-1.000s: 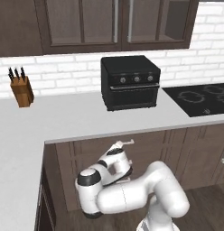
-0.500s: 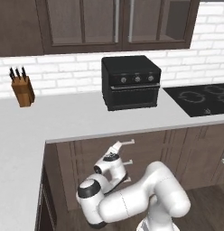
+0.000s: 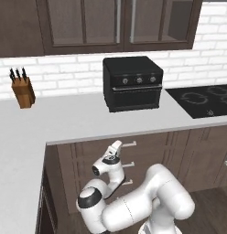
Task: Take a straw from the drawer in front and place it inside the glass cup on the dining counter.
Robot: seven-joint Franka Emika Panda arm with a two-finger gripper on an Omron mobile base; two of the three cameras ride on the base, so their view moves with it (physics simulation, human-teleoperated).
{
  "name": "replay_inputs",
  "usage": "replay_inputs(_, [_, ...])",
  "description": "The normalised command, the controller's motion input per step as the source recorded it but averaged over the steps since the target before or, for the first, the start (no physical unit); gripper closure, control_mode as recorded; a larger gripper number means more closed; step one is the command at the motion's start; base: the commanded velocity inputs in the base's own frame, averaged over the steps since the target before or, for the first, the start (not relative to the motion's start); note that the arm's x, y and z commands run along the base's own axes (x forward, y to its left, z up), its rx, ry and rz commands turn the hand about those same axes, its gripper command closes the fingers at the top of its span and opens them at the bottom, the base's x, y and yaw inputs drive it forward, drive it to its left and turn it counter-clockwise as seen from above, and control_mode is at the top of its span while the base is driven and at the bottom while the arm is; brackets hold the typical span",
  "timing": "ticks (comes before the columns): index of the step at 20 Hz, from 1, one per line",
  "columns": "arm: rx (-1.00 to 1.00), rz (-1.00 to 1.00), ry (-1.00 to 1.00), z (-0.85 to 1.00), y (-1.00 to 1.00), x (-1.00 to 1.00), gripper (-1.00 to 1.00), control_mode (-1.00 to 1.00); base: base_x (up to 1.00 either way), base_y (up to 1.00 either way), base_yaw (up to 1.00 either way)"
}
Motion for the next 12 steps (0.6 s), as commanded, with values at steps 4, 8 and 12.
replay_inputs(4, [-0.19, 0.00, 0.06, 0.08, 0.00, 0.04, -1.00, -1.00, 0.00, 0.00, 0.00])
replay_inputs(8, [-0.14, 0.00, 0.19, 0.00, -0.05, 0.66, -1.00, -1.00, 0.00, 0.00, 0.00])
replay_inputs(12, [-0.15, 0.00, 0.17, -0.26, -0.26, 0.51, -1.00, -1.00, 0.00, 0.00, 0.00])
